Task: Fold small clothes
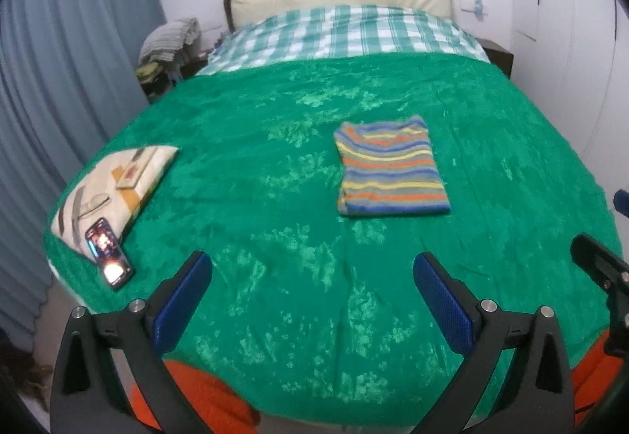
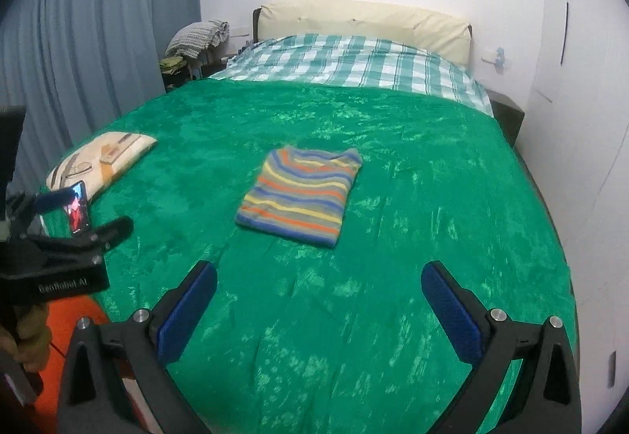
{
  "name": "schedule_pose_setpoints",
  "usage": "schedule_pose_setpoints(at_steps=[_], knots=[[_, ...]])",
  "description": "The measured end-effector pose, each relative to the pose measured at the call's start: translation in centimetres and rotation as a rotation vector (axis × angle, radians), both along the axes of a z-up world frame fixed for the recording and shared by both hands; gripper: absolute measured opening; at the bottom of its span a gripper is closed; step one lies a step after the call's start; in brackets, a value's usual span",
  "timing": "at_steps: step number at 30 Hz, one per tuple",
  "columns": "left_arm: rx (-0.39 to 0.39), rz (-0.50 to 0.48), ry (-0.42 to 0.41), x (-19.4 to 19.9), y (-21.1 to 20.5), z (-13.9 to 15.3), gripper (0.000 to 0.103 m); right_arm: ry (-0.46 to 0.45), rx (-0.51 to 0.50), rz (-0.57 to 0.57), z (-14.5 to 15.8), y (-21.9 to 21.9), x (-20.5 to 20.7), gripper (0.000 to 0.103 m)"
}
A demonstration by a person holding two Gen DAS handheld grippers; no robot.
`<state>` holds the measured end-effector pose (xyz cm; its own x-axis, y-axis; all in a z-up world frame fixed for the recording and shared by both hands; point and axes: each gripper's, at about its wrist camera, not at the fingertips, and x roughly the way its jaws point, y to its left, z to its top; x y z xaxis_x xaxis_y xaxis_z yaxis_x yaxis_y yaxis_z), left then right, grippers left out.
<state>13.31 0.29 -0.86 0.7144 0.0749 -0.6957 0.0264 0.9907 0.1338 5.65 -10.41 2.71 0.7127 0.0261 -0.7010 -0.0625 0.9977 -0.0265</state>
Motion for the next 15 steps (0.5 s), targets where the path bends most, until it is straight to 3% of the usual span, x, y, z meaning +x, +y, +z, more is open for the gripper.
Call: schedule_pose_setpoints(at_steps=[7,15], knots=[[-0.009,-0.009,-0.016,-2.5,0.2,1.1,0.103,0.076,0.102,0.017,0.8,-0.2,-1.6,0.102],[0.001,-0.004,-0.019,-3.1,0.3,1.3,0.103,0.071,0.015,0.033,1.4,1.7,-3.0,0.102]])
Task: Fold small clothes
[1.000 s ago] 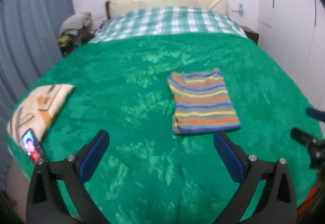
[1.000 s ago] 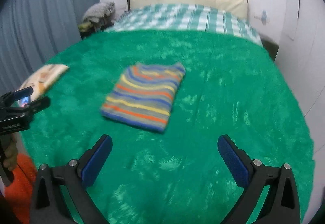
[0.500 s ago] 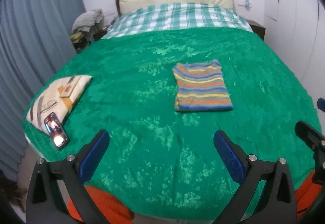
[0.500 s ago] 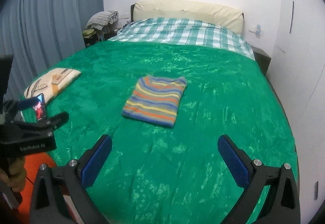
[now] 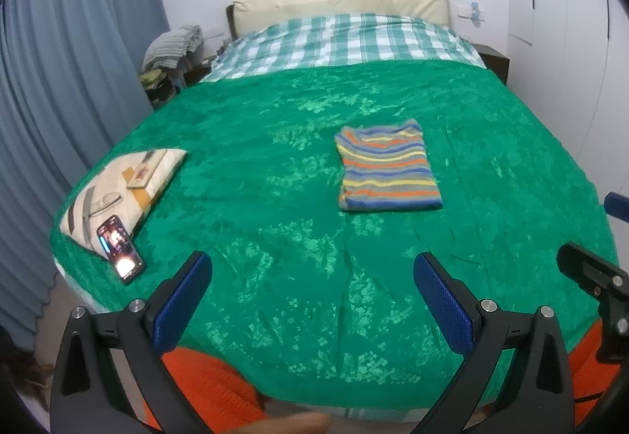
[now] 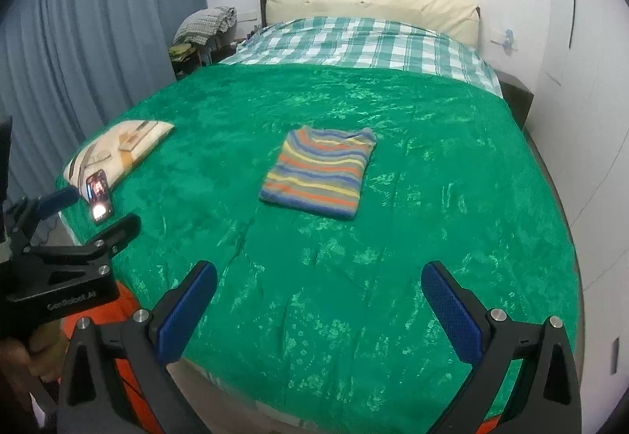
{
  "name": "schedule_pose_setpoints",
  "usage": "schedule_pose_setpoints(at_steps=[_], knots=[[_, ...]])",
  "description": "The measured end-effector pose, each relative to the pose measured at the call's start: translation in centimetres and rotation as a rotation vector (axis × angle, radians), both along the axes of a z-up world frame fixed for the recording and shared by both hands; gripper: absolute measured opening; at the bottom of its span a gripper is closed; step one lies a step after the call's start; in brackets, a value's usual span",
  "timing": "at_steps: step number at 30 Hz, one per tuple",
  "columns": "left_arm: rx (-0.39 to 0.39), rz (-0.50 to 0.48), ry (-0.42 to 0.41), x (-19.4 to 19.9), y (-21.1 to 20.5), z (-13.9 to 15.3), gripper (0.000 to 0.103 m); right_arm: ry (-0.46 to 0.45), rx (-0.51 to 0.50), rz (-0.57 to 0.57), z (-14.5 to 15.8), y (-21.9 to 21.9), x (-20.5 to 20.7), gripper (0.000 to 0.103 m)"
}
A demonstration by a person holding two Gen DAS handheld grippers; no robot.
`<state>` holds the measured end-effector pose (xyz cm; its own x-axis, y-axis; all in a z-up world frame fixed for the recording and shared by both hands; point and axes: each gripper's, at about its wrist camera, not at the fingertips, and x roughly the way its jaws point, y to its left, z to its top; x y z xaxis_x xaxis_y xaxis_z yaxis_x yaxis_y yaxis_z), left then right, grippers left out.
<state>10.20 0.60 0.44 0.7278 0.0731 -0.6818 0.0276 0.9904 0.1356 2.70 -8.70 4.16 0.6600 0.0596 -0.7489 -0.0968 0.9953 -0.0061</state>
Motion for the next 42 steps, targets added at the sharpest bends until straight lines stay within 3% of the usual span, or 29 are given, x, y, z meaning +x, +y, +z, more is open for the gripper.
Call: schedule_pose_setpoints(at_steps=[30,36,42], knots=[[-0.035,-0.002,0.028,-0.6,0.4,0.6,0.103,0.003,-0.071,0.031,0.4,1.5,-1.2,0.102],[-0.084,-0.011,0.043,-0.4,0.3,0.0,0.103,-0.027,-0.068,-0.005,1.0,1.1,-1.4,0.102],[-0.065,-0.011,0.044,-0.4,-0.2,-0.3,0.103,-0.008,-0.074,-0.049,0.8,0.3,-1.2,0.102]])
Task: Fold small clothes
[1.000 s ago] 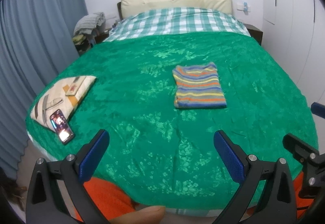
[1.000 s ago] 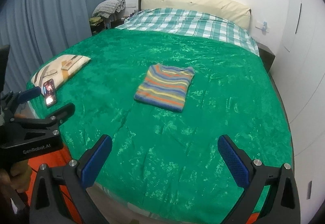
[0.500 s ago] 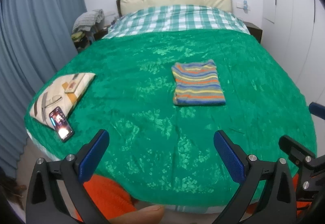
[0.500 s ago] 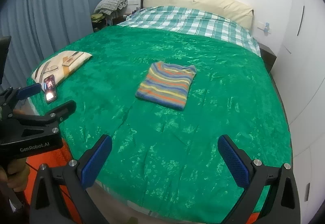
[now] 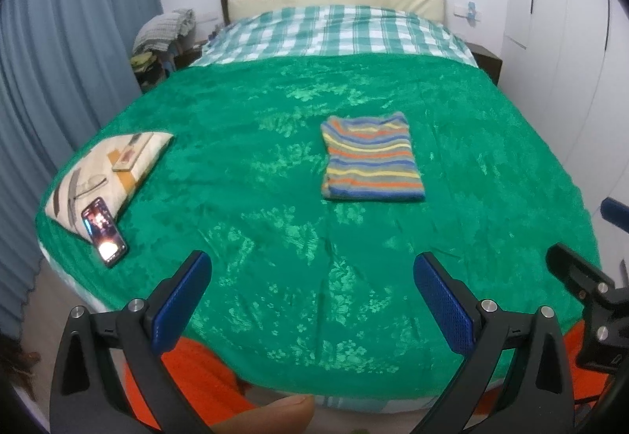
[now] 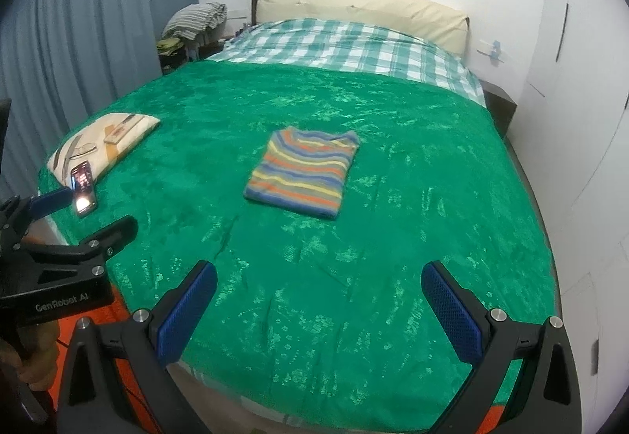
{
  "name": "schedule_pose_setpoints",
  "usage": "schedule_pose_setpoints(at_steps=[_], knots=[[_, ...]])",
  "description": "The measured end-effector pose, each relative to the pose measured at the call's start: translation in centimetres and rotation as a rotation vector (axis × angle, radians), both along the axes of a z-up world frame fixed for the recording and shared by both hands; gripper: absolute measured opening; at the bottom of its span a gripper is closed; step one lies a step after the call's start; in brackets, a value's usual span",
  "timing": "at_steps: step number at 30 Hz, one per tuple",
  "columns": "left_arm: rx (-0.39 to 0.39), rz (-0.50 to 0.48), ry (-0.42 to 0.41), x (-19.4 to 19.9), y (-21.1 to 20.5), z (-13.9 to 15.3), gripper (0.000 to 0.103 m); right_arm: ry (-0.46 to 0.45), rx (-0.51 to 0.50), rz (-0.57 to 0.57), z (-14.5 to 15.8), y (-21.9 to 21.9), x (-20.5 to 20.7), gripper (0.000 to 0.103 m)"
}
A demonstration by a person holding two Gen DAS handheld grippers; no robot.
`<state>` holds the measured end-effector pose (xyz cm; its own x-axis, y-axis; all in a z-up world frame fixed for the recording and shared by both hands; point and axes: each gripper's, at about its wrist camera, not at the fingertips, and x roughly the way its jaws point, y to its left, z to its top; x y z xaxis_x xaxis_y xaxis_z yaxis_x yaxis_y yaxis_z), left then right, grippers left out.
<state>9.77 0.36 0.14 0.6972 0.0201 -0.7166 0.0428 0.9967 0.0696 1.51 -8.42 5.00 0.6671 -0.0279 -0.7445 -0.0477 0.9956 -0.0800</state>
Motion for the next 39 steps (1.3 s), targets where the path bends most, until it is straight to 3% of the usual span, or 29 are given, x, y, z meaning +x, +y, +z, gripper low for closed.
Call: schedule_pose_setpoints(at_steps=[9,39], knots=[[0.048,-0.006,-0.005,-0.1,-0.7,0.0,0.103,-0.008,-0.020,-0.019,0.1,-0.2,-0.2,0.102],[0.023,-0.019,-0.028,0.1,-0.9,1.5,0.103,-0.019,-0.010,-0.032,0.9,-0.3,0.0,0.102]])
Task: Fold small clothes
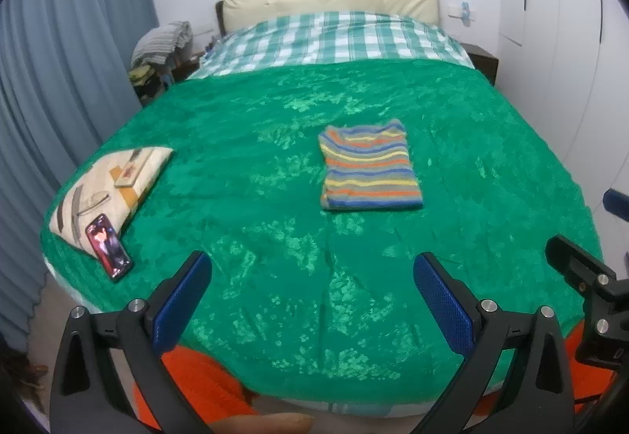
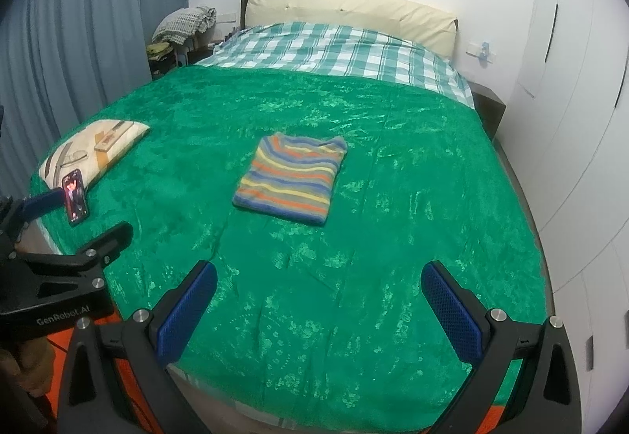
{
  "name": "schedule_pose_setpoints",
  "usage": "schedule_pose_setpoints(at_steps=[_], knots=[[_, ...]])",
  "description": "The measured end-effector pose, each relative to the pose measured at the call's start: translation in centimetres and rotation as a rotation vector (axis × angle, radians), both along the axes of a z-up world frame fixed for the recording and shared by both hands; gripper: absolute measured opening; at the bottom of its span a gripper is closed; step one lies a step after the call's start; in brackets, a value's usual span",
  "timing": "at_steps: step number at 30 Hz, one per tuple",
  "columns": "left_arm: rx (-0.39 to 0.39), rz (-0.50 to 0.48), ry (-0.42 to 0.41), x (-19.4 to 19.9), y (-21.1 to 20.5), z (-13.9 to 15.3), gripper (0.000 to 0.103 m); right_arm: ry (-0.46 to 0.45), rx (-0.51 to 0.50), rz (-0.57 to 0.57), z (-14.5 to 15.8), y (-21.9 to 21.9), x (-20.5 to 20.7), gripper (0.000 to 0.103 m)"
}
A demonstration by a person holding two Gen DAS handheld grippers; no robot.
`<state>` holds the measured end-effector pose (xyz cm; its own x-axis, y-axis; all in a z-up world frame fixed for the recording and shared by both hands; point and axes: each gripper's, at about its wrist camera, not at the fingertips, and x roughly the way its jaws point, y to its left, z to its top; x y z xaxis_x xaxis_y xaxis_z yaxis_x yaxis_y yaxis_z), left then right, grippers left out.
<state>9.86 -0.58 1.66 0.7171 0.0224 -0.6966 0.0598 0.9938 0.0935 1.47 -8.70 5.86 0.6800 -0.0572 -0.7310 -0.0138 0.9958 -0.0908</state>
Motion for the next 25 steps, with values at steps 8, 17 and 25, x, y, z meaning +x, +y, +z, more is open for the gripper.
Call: schedule_pose_setpoints(at_steps=[8,17,25], knots=[[0.003,-0.022,-0.030,0.0,-0.5,0.9,0.103,-0.017,-0.002,-0.011,0.7,0.0,0.0,0.102],[-0.032,-0.036,-0.038,-0.3,-0.5,1.1,0.103,-0.017,0.000,-0.020,0.7,-0.3,0.0,0.102],[-0.028,0.004,-0.052,-0.4,0.0,1.2,0.103,-0.018,-0.001,-0.021,0.8,-0.3,0.0,0.102]])
